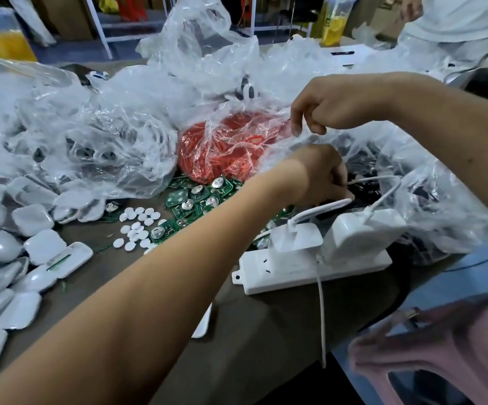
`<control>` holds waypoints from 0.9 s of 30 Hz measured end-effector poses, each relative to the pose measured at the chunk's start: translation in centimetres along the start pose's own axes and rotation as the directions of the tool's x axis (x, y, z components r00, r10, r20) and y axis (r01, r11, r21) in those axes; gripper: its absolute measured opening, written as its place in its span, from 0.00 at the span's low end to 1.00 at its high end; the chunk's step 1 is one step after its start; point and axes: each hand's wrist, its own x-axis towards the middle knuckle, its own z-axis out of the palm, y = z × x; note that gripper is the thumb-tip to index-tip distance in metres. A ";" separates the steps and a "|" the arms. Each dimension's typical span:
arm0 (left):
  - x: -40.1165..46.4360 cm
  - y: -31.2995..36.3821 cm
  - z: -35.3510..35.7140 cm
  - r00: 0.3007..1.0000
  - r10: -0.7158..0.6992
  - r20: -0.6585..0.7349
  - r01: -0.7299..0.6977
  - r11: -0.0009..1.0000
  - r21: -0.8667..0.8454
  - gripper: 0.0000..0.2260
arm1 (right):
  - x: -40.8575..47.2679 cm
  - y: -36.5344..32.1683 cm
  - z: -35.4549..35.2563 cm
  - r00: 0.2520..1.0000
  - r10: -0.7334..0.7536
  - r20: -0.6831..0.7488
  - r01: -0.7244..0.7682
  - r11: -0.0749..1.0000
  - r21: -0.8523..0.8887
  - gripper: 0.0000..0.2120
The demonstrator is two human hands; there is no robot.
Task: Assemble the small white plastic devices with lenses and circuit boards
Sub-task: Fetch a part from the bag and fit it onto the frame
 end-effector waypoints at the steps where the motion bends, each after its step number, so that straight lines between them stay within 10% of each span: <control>1: -0.2 -0.1 -0.1 0.999 -0.030 -0.042 0.026 0.996 -0.083 0.05 | -0.1 -0.1 -0.1 1.000 0.003 -0.009 -0.003 1.000 0.011 0.19; 8: -4.7 -1.0 -3.7 0.947 -0.296 -0.127 0.095 0.635 -0.767 0.07 | -1.5 -0.9 -2.7 0.979 -0.020 -0.203 0.038 0.996 0.083 0.13; 15: -13.0 -5.8 -8.3 0.880 -0.430 -0.202 -0.119 0.212 -0.970 0.05 | -4.0 -12.9 -2.3 0.932 -0.180 -0.314 0.242 0.955 0.169 0.05; 20: -19.8 -9.4 -7.8 0.839 -0.507 -0.199 -0.139 0.154 -0.978 0.21 | -1.5 -21.0 3.5 0.896 -0.065 -0.439 0.190 0.950 0.247 0.08; 27: -24.5 -13.7 -5.7 0.621 -0.740 -0.259 -0.045 0.297 -0.954 0.08 | 1.5 -21.8 11.8 0.930 -0.040 -0.365 0.280 0.722 0.633 0.11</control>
